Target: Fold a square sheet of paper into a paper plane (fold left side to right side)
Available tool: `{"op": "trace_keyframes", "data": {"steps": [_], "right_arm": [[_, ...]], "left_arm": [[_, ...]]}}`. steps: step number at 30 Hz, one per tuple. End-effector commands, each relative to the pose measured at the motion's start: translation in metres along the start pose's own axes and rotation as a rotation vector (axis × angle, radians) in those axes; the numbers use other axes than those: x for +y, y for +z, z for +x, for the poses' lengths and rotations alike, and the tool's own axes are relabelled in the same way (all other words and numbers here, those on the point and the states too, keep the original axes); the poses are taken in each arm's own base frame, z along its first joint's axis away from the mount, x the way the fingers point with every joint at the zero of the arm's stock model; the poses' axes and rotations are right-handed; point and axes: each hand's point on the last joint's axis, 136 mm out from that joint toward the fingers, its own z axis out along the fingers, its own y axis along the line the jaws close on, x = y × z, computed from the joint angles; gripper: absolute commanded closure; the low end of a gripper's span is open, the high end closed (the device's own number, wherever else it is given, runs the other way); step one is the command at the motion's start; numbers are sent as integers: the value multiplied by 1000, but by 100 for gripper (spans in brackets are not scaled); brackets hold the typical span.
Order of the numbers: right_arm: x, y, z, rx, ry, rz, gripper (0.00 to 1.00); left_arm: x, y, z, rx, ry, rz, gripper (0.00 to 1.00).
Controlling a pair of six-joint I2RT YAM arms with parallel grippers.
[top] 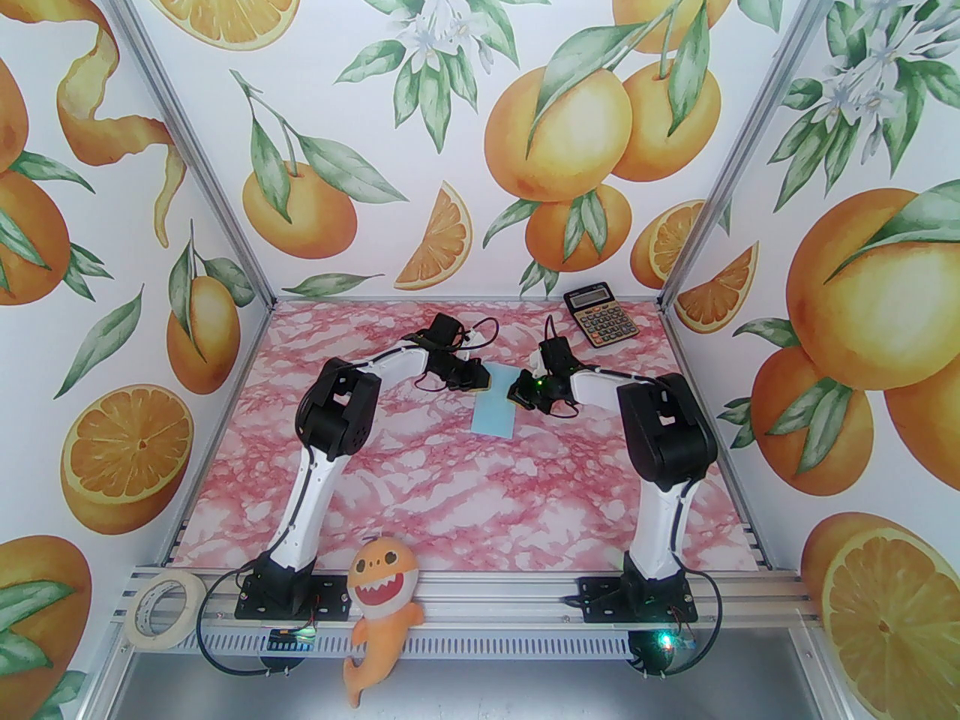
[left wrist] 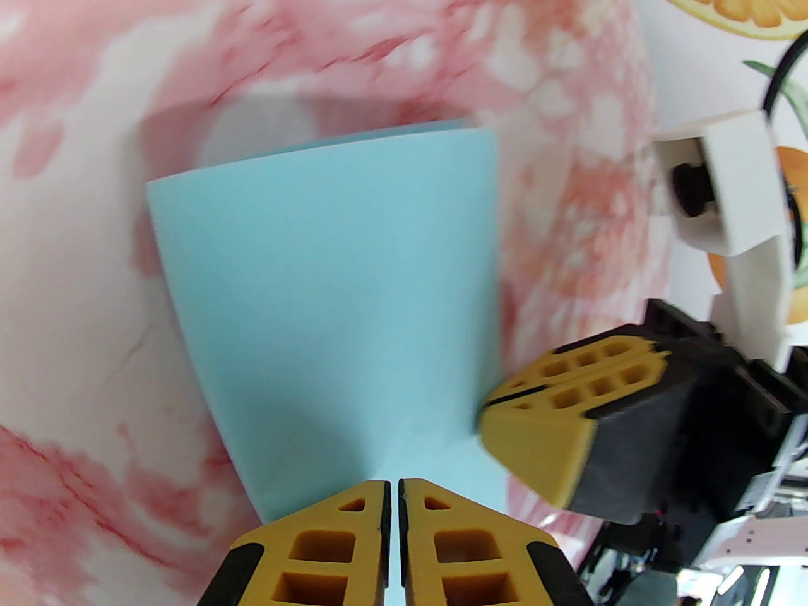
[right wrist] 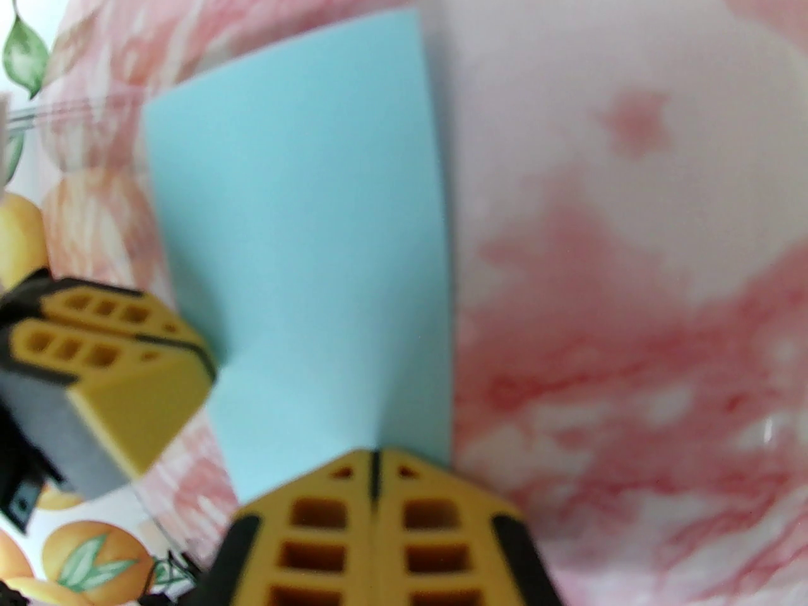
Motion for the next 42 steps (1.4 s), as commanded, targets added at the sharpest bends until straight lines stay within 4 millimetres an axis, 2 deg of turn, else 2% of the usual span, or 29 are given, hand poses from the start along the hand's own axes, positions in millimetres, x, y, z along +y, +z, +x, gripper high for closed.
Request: {"op": "trace_keyframes", "data": {"steps": [1, 4, 9, 15, 21, 29, 42], "right_arm": [[16, -7, -6, -11, -43, -21, 96], [29, -18, -14, -33, -71, -36, 87], [51, -35, -21, -59, -102, -80, 83], [64, -46, -20, -70, -100, -107, 82], [72, -52, -9, -78, -88, -113, 84], [80, -39, 19, -52, -34, -145, 99], [100, 5, 42, 33, 56, -218, 100]], "left_arm": [[2, -3, -3, -6, 22, -6, 89], [6, -5, 1, -20, 5, -19, 90], [14, -10, 7, -50, -41, -51, 90], [19, -16, 5, -111, -114, -90, 91], [21, -22, 1, -159, -160, -114, 91], [20, -17, -2, -153, -163, -100, 91], [18, -14, -7, -154, -153, -88, 91]]}}
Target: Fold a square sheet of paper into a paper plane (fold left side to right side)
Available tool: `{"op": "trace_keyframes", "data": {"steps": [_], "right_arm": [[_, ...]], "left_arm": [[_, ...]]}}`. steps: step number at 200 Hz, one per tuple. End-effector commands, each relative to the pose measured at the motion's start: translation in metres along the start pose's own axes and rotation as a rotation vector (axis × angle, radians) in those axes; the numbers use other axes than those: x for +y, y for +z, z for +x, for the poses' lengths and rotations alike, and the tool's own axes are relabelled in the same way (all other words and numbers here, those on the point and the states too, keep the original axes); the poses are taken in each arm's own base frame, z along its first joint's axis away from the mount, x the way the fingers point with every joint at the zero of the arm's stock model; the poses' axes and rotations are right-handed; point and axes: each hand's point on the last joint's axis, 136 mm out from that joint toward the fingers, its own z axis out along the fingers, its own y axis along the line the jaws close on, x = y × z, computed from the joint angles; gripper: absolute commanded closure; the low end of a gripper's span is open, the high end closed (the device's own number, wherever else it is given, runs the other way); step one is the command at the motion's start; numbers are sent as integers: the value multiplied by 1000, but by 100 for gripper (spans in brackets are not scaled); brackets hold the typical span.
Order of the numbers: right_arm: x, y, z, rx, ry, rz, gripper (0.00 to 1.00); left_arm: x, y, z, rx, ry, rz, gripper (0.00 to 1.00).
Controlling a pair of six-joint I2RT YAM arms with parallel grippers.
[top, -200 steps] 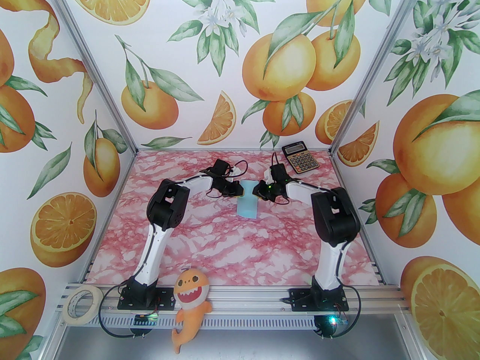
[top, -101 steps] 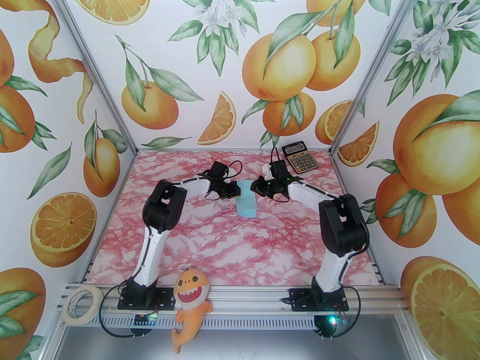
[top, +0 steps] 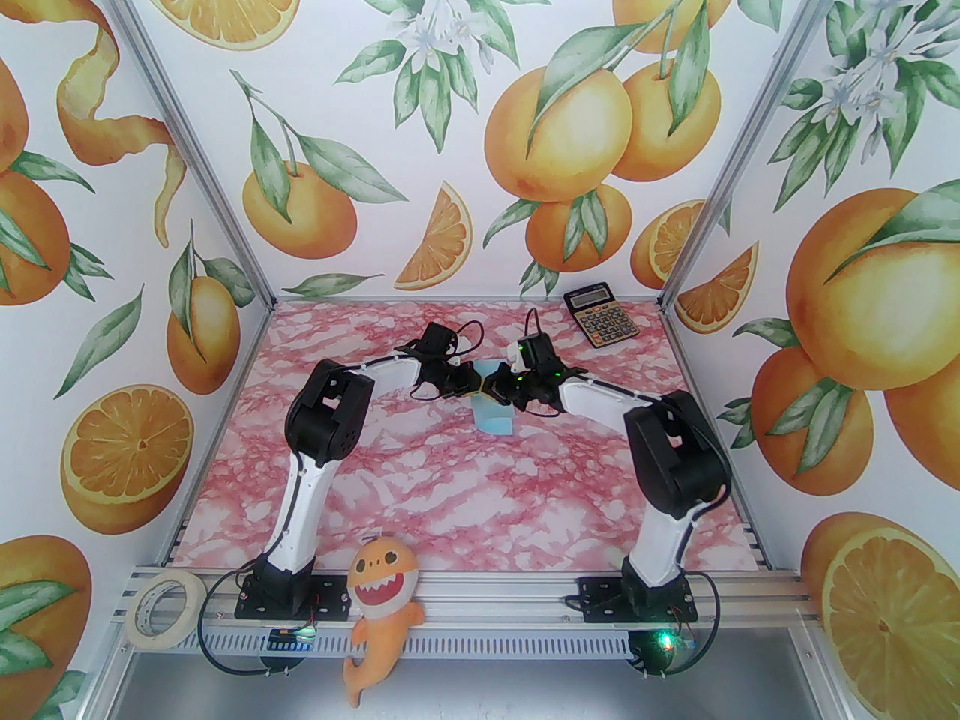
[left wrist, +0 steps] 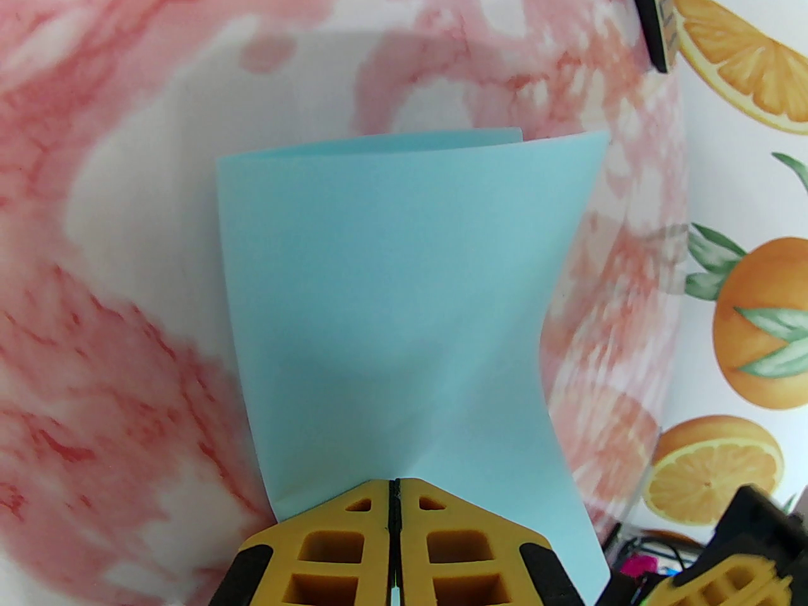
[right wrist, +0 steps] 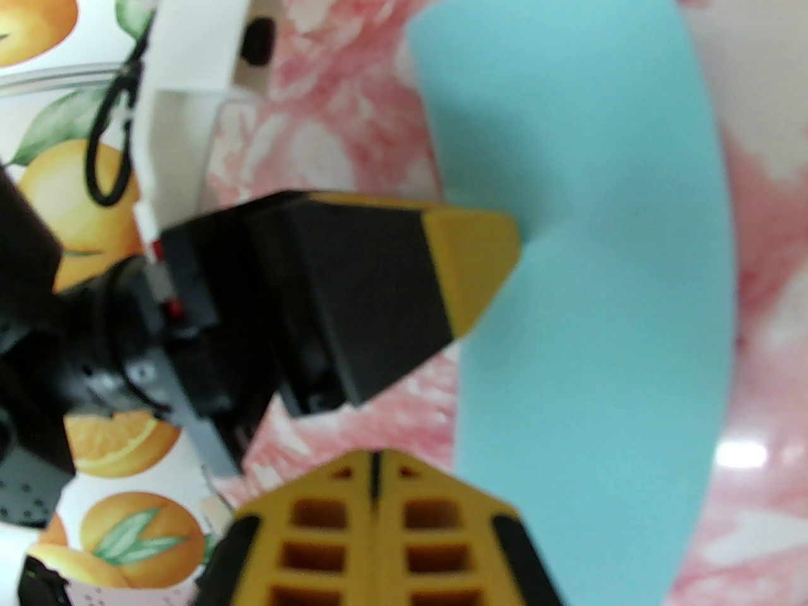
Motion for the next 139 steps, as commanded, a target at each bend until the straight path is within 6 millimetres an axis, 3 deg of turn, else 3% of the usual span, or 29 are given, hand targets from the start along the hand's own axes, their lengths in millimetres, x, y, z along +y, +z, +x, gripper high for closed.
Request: {"op": "trace_keyframes", "data": {"steps": [1, 69, 139], "right_arm": [[6, 17, 6, 29, 53, -48, 100], [-12, 39, 21, 73, 121, -61, 100], [-36, 44, 36, 102, 146, -8, 100]], "left_arm": [[0, -1, -7, -18, 2, -12, 91], [0, 2, -7, -12, -1, -4, 91], [1, 3, -4, -6, 1, -7, 91]]}}
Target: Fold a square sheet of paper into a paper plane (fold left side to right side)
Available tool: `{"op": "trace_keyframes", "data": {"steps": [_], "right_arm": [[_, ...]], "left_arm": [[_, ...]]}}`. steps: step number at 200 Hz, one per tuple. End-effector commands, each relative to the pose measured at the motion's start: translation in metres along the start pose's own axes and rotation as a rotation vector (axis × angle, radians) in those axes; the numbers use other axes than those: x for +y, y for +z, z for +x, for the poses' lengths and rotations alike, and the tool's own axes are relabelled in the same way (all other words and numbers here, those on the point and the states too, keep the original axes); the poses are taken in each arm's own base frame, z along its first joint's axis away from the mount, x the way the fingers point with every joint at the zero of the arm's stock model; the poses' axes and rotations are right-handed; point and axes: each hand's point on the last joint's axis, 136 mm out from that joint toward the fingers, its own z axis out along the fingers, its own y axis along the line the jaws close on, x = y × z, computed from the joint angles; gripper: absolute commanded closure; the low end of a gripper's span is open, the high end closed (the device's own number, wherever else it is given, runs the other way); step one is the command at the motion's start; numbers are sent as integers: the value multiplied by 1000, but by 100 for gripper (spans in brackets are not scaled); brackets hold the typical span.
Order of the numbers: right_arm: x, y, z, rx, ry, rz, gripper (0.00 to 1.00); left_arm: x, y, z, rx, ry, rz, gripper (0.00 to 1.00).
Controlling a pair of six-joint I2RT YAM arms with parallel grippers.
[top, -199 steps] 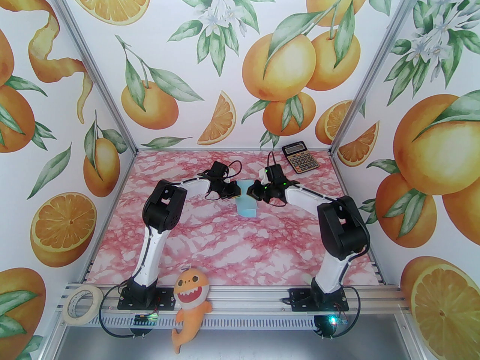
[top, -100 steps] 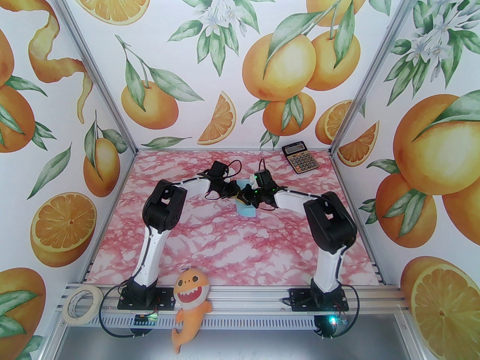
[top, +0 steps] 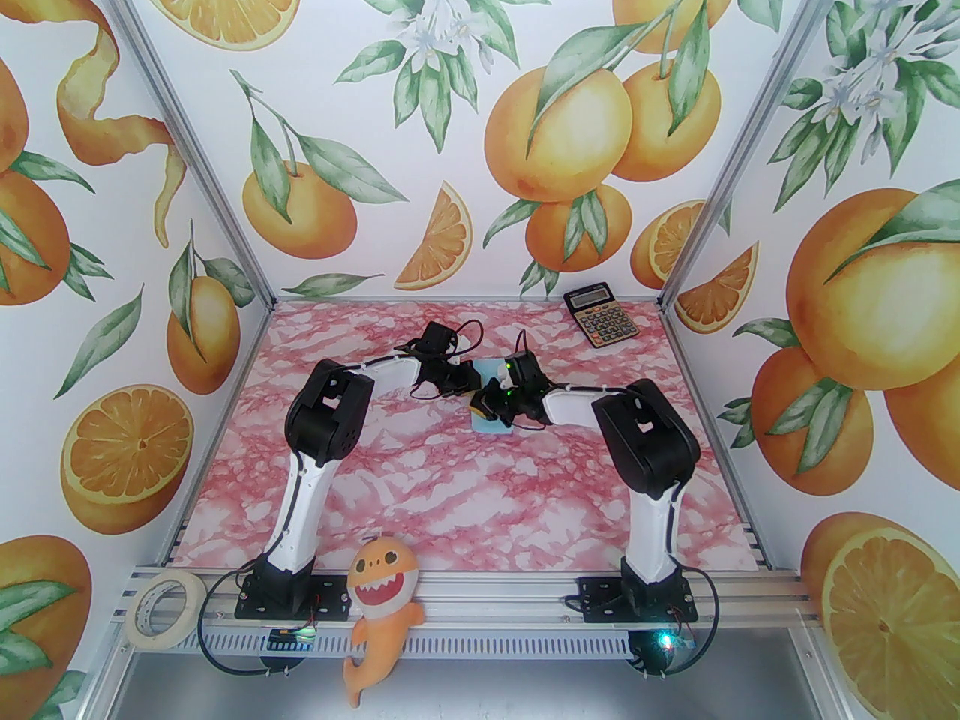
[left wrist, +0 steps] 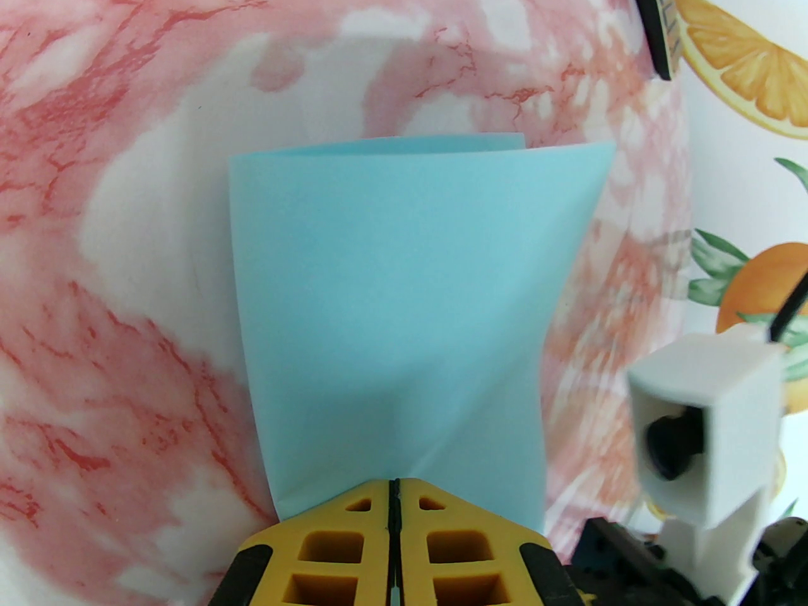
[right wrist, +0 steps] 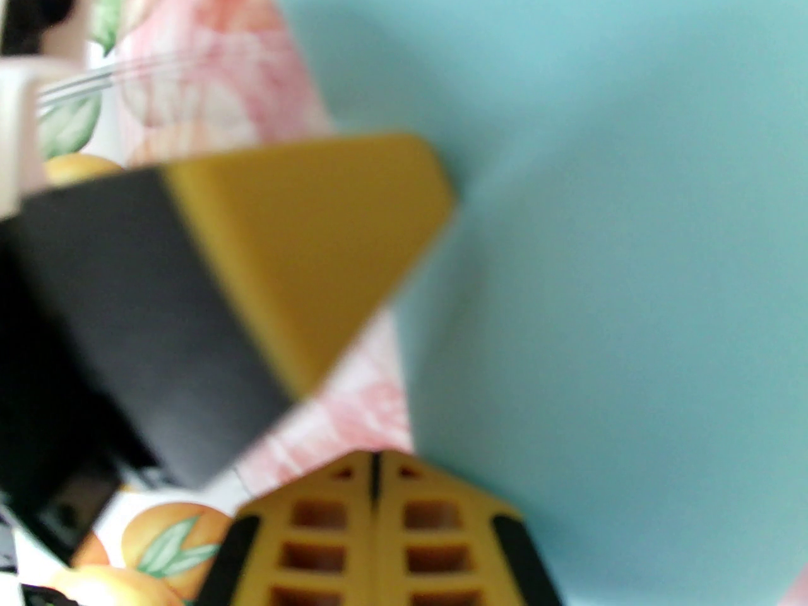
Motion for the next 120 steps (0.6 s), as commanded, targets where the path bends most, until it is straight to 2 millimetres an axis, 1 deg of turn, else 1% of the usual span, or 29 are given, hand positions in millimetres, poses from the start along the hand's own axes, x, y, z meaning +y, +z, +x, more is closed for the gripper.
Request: {"op": "trace_keyframes", "data": {"steps": [1, 23, 41, 74, 99, 120], "right_arm": [[-9, 7, 9, 28, 12, 8, 100], [-11, 8, 11, 34, 6, 22, 100], [-17, 10, 14, 47, -7, 59, 100], [-32, 11, 28, 92, -51, 164, 100], [-42, 10, 36, 112, -49, 190, 100], [-44, 8, 47, 134, -68, 211, 100]], "left_arm": [[1, 3, -3, -4, 0, -4, 91], [2, 4, -1, 0, 1, -6, 91], [3, 4, 0, 1, -1, -6, 91], [6, 5, 0, 0, -2, -13, 91], [8, 6, 0, -1, -4, -19, 91], [11, 6, -1, -7, -3, -31, 92]]}}
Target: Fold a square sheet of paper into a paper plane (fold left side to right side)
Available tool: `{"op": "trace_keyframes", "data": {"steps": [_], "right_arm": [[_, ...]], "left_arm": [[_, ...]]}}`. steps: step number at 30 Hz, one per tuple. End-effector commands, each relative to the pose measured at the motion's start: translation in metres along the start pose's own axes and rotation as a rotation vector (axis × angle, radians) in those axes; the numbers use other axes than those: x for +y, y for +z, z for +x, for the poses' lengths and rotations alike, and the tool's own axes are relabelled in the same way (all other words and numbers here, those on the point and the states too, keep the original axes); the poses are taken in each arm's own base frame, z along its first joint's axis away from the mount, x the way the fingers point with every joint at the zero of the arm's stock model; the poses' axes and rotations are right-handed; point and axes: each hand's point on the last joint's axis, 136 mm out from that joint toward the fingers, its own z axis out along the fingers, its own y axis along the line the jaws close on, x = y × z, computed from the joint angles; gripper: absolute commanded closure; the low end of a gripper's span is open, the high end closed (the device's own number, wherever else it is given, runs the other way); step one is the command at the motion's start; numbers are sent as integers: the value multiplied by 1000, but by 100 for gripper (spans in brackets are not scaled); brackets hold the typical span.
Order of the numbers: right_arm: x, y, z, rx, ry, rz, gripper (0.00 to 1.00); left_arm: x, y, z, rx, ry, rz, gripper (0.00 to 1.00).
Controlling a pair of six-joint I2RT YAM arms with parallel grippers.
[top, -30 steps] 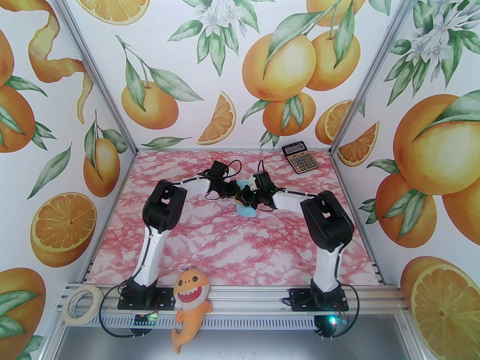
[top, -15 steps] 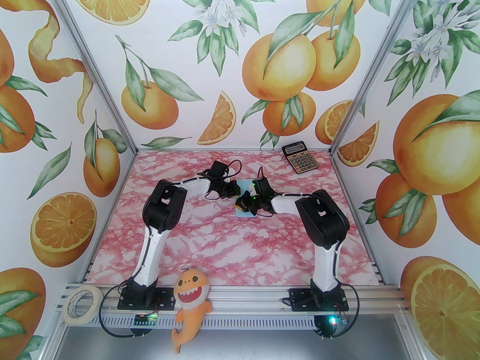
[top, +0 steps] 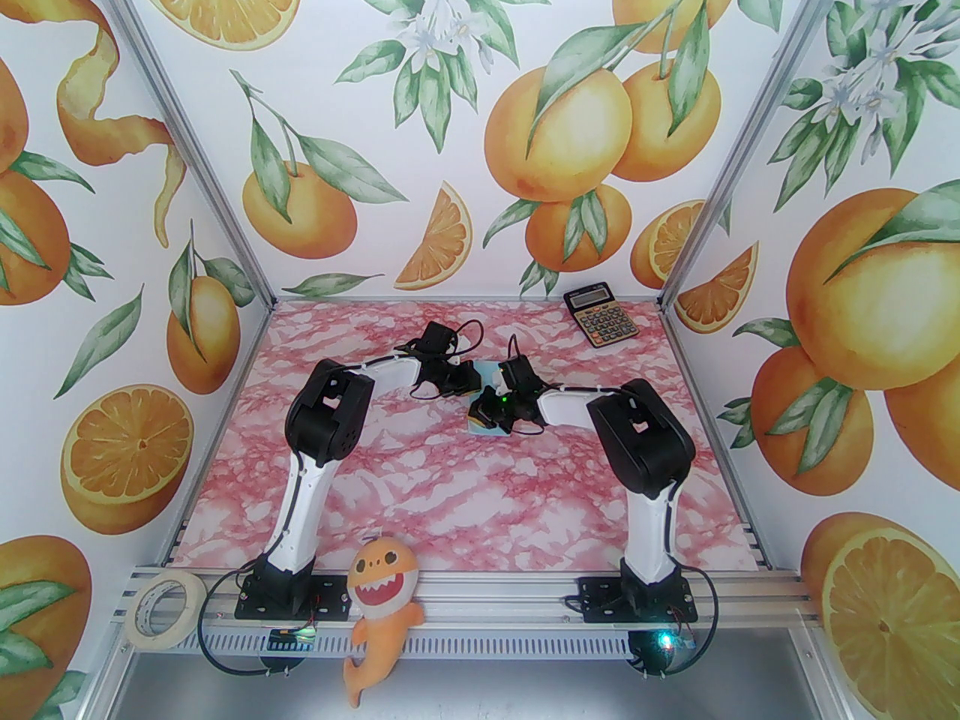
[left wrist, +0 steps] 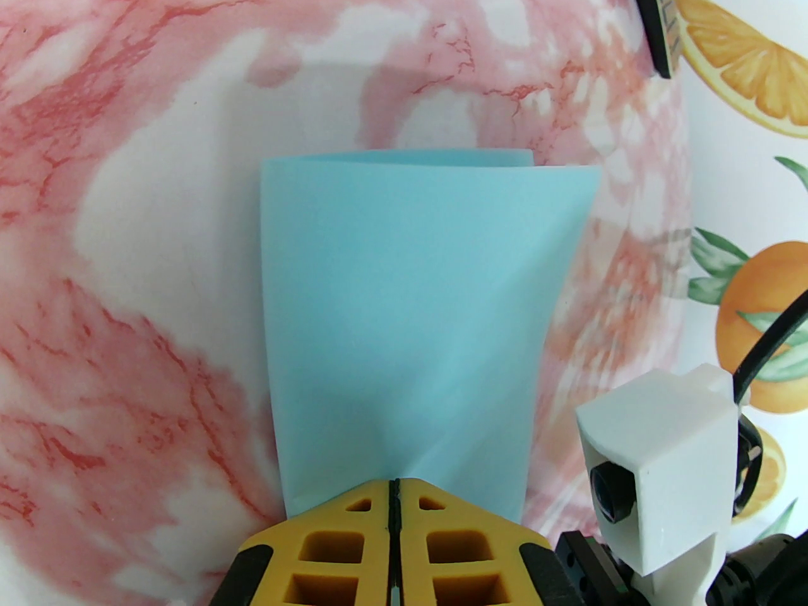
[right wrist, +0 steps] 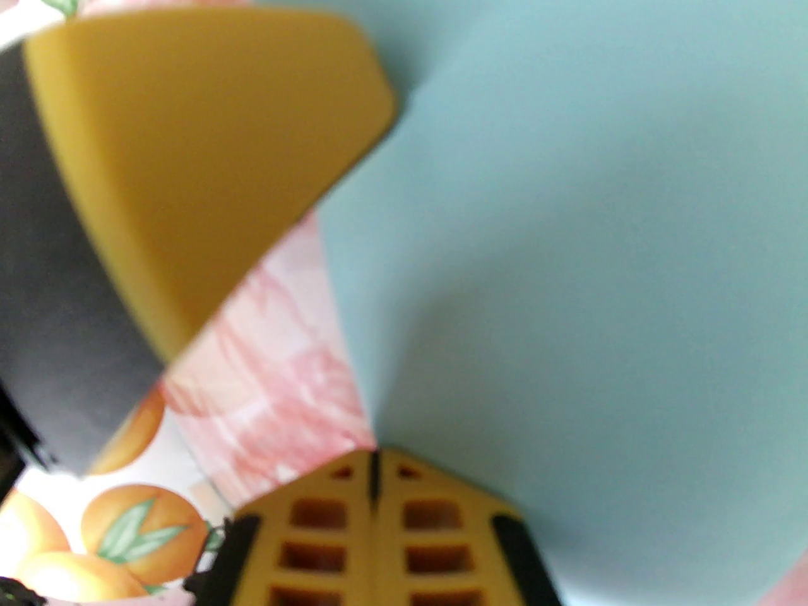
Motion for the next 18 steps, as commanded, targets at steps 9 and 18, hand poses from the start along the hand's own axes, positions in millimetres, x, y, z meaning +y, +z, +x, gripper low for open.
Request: {"op": "trace_keyframes", "data": {"steps": [9, 18], "right_arm": [[-37, 3, 65, 163, -18, 168, 100], [-47, -4, 97, 211, -31, 201, 100]], "left_arm": [[21, 10, -2, -11, -23, -71, 98], [24, 10, -5, -21, -28, -87, 100]]}}
